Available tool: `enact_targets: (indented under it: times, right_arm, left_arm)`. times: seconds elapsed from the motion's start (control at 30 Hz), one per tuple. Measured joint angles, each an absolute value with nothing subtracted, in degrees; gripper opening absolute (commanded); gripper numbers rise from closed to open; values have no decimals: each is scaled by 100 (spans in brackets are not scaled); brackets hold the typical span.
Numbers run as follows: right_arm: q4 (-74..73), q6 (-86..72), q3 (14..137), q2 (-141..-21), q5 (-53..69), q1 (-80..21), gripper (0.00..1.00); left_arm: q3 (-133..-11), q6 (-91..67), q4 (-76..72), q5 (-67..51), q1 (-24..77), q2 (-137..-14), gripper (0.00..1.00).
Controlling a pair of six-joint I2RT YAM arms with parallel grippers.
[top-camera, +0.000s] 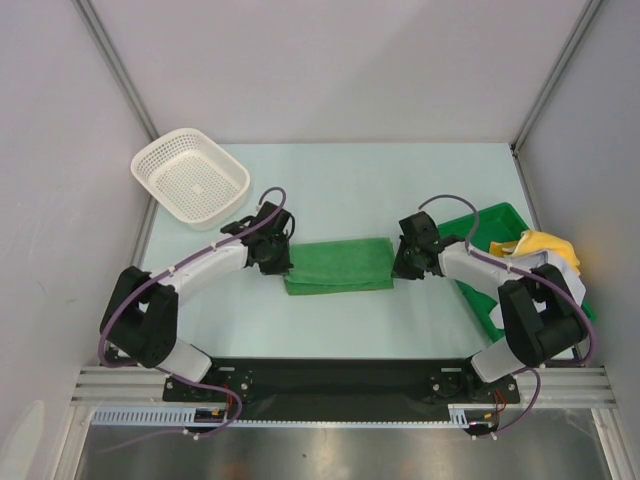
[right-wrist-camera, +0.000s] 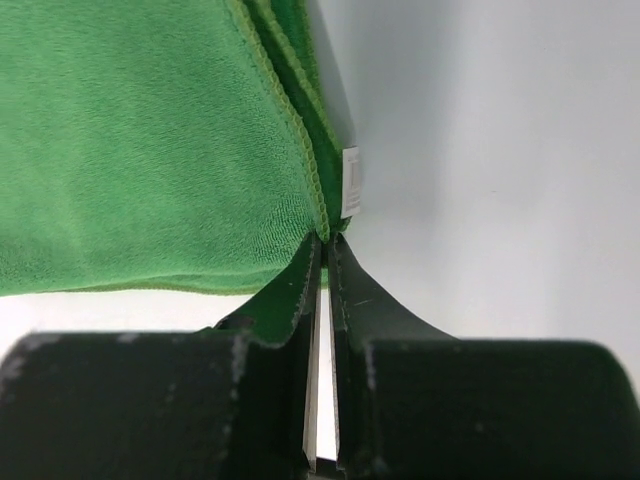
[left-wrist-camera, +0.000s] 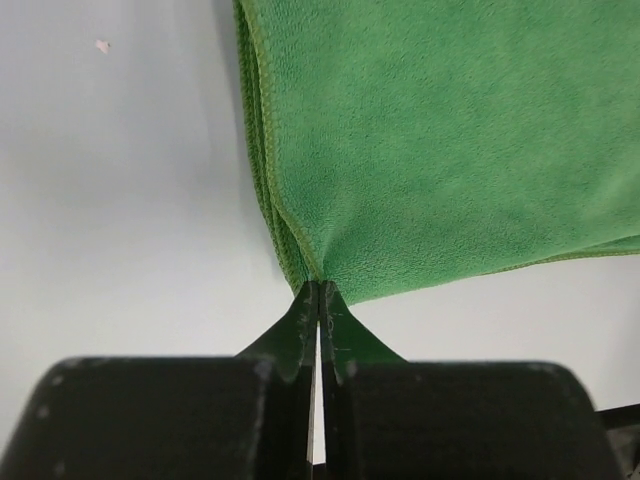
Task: Fold and stack the towels
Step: Fold the towel
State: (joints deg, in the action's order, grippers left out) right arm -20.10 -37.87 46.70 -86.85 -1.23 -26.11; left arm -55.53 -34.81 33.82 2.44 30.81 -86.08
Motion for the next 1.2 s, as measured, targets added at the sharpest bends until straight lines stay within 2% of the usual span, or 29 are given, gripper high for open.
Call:
enact_targets:
  times: [0.37,0.63,0.67,0.73,0.8,0.93,1.2]
  right_arm:
    - [-2359,-3686,4821,-8208,-12,-2598,0]
    - [-1785,-3791,3538,-7773,360,-2587,0]
    - [-1697,-3809,3450,-7784,408,-2585,0]
    - [-1538,-3795,3400,-7778,451,-2578,3]
    - [-1452,-3793,3356,-7754,458,-2578,11]
    - [-1441,-3765,3293,-7555,353,-2589,24]
    - [-1933,-3693,3883,-7190,-64,-2587,24]
  left_arm:
    - [-5697,-3382,3673,285,3081,-8464,0]
    - [-4783,-3380,3404,189,3087,-8235,0]
    - [-4731,-3380,3343,156,3092,-8278,2]
    - [-4683,-3352,3249,130,3096,-8370,19]
    - [-4663,-3304,3201,134,3096,-8429,38]
    - [-4668,-3280,3216,134,3096,-8442,42]
    - [-5612,-3074,3701,137,3096,-8121,49]
